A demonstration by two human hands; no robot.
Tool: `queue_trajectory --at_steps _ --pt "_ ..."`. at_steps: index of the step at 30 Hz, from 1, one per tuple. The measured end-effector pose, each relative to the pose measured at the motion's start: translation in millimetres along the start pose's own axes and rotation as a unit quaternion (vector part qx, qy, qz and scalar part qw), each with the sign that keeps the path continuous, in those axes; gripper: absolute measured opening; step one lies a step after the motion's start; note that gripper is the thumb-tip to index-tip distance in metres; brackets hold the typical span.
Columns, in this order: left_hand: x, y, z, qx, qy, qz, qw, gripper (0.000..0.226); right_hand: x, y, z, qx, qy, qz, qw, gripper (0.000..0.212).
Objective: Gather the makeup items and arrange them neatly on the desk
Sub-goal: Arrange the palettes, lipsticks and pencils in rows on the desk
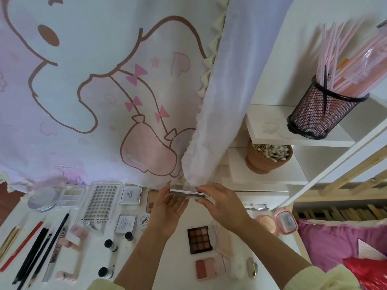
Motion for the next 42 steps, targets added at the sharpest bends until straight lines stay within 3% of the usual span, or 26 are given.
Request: queue_trajectory --at_steps 3,7,13,17,22,28,33,42 --pt "2 -3 4 -0.001 -0.022 0.000 1.000 0.013 -2 -2 -2 -0.020 -0.011 0.024 0.999 0.027" --pt "5 -6 7 0.035 -0.046 0.013 0.998 0.013 -5 -4 -3 -0.054 -0.005 0.046 0.997 0.030" --pt "2 -11 5 0.035 -0.020 0.016 0.999 0.016 -2 -19 0 0.019 0.058 -0.049 0.997 0.056" --pt "0 -9 2 0.042 0.009 0.007 0.999 0.016 -4 -19 -4 -0.022 0.047 -0.022 0.998 0.042" --pt "-3 -8 -6 0.100 0.068 0.005 0.993 0.046 -4 -8 -1 0.041 0.013 -0.030 0.999 0.033" --pt "-1 -9 -5 0.097 0.080 -0.013 0.992 0.036 -1 3 4 0.070 0.096 -0.047 0.992 0.030" --pt "-3 -10 -7 0.126 0.080 -0.004 0.989 0.059 5 12 14 0.205 0.120 -0.082 0.968 0.028" --pt "-7 -9 -11 0.179 0.101 0.009 0.978 0.031 11 15 13 0.206 0.150 -0.087 0.963 0.016"
Point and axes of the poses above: each hand's wrist, its own x-axis towards the middle knuckle, its own z-axis out of the back of the hand, y = z × x, the point moved 4 cm from there along x, towards the middle knuckle, and after that the axes turned 11 degrees about y, right-handed, at the moved point
